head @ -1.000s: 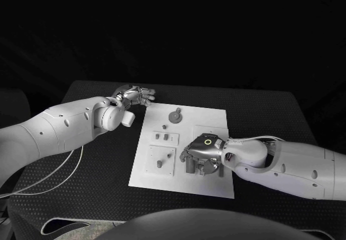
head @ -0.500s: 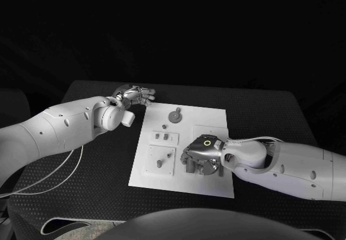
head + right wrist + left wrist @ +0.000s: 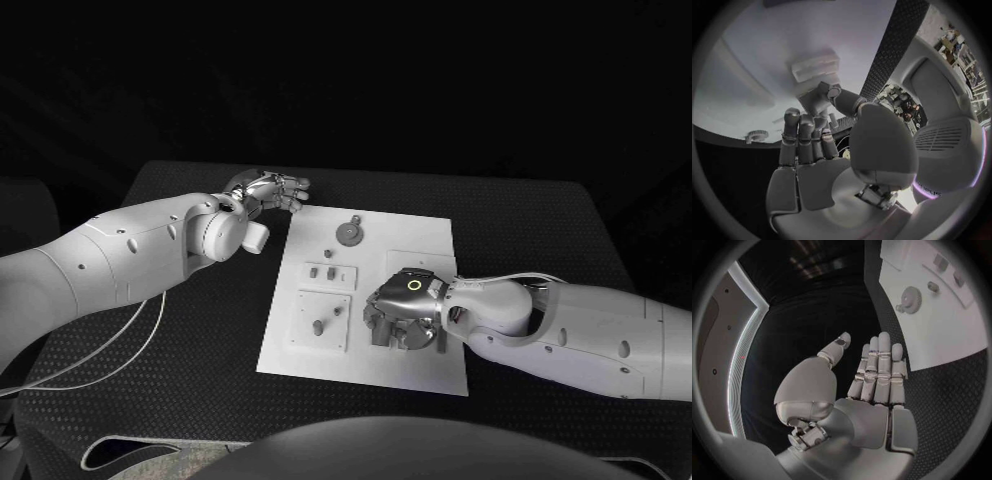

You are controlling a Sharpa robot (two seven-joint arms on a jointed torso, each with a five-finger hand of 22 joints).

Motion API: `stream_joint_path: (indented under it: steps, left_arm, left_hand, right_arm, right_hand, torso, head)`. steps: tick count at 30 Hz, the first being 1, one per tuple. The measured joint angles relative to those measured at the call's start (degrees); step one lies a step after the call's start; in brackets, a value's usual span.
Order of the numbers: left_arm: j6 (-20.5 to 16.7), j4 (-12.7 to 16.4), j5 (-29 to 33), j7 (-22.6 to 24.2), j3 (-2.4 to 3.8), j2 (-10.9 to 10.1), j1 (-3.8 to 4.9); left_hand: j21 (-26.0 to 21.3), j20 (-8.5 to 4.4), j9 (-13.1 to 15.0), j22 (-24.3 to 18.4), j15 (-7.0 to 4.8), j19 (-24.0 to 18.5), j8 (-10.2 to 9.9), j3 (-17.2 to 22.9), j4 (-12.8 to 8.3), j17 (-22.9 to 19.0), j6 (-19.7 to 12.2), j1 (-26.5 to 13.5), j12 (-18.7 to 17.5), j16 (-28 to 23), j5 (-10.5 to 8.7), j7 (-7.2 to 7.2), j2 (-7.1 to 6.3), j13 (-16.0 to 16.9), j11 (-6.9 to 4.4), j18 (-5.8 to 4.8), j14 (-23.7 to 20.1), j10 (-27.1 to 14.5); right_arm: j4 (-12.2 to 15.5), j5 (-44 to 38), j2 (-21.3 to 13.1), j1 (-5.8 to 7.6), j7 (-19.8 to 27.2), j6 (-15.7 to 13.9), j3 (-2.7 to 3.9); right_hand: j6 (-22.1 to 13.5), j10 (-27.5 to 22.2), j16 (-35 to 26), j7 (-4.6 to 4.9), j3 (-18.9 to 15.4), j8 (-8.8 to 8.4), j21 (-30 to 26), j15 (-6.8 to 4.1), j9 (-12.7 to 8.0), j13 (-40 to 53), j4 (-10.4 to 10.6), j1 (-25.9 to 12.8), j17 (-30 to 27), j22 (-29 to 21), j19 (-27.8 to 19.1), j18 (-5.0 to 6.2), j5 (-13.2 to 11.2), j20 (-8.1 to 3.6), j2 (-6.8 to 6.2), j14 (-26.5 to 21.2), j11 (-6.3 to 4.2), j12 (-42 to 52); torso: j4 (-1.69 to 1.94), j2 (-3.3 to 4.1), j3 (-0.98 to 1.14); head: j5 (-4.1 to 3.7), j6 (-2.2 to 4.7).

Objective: Assemble the parts on the task board

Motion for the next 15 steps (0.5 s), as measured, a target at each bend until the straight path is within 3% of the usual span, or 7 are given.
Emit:
stream_joint_path:
  steps: [15]
  left_arm:
    - [0.07, 0.02, 0.00, -0.10, -0.01, 0.00, 0.00]
  left_hand:
    - [-0.23, 0.00, 0.00, 0.05, 0.00, 0.00, 0.00, 0.00, 0.00, 0.06, 0.00, 0.00, 0.00, -0.22, 0.00, 0.00, 0.00, 0.00, 0.00, 0.00, 0.00, 0.00]
  right_arm:
    - [-0.33, -2.06, 0.59, -0.06, -0.51, -0.43, -0.07]
  right_hand:
    - [0.85, 0.28, 0.44, 0.01, 0.61, 0.14, 0.00, -0.05, 0.01, -0.53, -0.19, -0.37, -0.51, -0.01, 0.21, 0.00, -0.01, -0.20, -0.13, 0.05, -0.28, 0.22]
  torso:
    - [0.01, -0.02, -0.03]
  head:
    - [-0.05, 0.00]
